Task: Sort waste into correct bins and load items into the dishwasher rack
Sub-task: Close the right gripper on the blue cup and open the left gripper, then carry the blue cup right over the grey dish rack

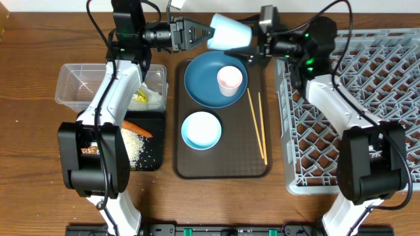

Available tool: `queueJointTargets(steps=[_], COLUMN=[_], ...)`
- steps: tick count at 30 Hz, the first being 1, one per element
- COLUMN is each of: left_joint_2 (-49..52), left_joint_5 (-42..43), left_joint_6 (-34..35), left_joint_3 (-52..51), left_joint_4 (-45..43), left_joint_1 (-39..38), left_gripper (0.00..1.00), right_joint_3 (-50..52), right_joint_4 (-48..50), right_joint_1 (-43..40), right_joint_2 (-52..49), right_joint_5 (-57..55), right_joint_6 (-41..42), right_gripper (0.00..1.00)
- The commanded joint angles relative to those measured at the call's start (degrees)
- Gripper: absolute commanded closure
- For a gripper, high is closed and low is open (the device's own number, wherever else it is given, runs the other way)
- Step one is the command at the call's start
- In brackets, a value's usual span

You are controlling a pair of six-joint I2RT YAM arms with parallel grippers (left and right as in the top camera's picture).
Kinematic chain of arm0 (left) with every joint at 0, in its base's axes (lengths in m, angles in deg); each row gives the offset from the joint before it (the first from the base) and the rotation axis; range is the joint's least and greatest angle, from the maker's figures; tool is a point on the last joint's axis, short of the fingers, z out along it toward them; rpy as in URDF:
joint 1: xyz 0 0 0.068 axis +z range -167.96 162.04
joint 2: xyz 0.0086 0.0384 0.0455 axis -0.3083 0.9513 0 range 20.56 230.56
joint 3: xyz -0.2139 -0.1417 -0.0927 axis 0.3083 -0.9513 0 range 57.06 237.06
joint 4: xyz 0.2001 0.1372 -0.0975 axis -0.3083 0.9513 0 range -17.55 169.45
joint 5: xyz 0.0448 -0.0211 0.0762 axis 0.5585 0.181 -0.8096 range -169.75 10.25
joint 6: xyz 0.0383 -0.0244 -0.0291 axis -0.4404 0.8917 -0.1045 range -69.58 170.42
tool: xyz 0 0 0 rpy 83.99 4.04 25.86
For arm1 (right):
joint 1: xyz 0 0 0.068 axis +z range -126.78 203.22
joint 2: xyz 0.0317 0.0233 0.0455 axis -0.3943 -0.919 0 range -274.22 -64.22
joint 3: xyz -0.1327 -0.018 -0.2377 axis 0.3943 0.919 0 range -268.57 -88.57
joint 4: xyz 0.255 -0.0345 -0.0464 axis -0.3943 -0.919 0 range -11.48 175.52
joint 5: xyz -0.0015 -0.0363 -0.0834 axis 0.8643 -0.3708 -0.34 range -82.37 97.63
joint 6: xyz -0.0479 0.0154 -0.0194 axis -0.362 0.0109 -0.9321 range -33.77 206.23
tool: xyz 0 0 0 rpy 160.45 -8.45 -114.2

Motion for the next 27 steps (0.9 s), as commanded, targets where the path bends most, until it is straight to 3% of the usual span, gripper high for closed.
queueJointTargets(steps=[1,6,12,27], left_joint_2=[0.7,0.7,0.7,0.7], left_joint_5=[-1.4,-2.0,-6.0,-8.0], left_joint_6=[-3.7,-9.4,-11.5,-11.9], left_joint_3=[0.7,0.7,0.7,0.7], left_joint_4=[2.3,9.4,13.2,13.4], left_joint_1=[0.2,0.2,0.2,0.2], left_gripper=[0.86,0.86,0.85,0.85], right_joint_3=[-1.2,-1.3,-2.3,-3.9], right_joint_4=[0.7,1.6,2.5,1.1], right_joint_1=[-1.5,-1.6,-2.5,-16.7], right_joint_2=[-0.5,-0.5,-0.5,-0.5], right_joint_5=[0.0,-0.7,-0.9,-7.5], right_joint_6=[2.6,3.6,7.2,28.9], right_gripper=[0.58,0.6,0.61,0.65])
